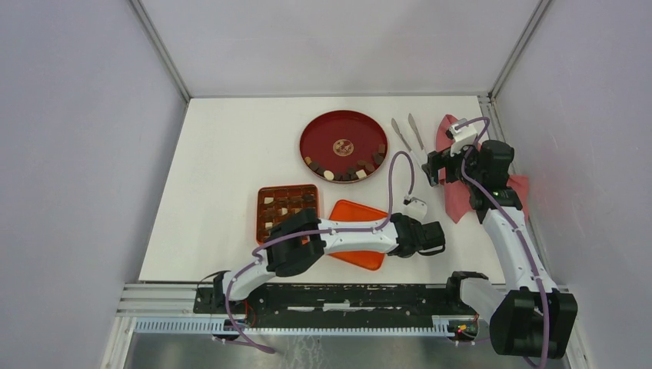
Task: Pack the chocolate
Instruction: Pick up the box lid from the center of the board.
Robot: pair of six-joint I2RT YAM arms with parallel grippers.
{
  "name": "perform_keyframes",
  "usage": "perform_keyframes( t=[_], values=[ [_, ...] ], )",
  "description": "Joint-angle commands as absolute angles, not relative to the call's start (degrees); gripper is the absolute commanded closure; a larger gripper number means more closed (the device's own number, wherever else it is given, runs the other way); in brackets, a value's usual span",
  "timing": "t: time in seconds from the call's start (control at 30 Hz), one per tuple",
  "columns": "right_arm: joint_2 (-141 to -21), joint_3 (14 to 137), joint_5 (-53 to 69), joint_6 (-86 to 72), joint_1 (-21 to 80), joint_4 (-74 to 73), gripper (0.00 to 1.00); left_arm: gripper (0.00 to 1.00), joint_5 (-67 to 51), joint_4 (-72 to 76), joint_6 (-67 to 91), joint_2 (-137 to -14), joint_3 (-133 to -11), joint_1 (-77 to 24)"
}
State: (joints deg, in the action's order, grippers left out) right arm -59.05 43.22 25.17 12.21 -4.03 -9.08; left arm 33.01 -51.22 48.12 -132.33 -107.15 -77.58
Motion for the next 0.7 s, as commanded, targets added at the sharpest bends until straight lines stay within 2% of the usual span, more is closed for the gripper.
perform_keyframes(
  t=[0.0, 0.27, 0.5, 0.67],
  values=[
    [-59.4, 43.2, 25.2, 11.6, -4.3, -7.0, 0.04, 0.98, 35.6, -52.2, 48.1, -126.6, -106.7, -78.1],
    [-59.3, 43.7, 27.9, 14.0, -4.3, -8.1, 0.04, 0.98, 32.6, -40.1, 41.9, -111.8, -96.0, -78.1],
    [-57.8, 43.6, 43.7, 21.3, -4.3, -10.1, 0.05, 0.98, 25.9, -31.0, 34.0, -100.8, -87.6, -77.3],
    [-57.9, 44.0, 48.7, 28.3, -3.6, -12.9, 0.09, 0.98, 17.3, -25.3, 29.5, -91.8, -81.4, -74.0]
  ],
)
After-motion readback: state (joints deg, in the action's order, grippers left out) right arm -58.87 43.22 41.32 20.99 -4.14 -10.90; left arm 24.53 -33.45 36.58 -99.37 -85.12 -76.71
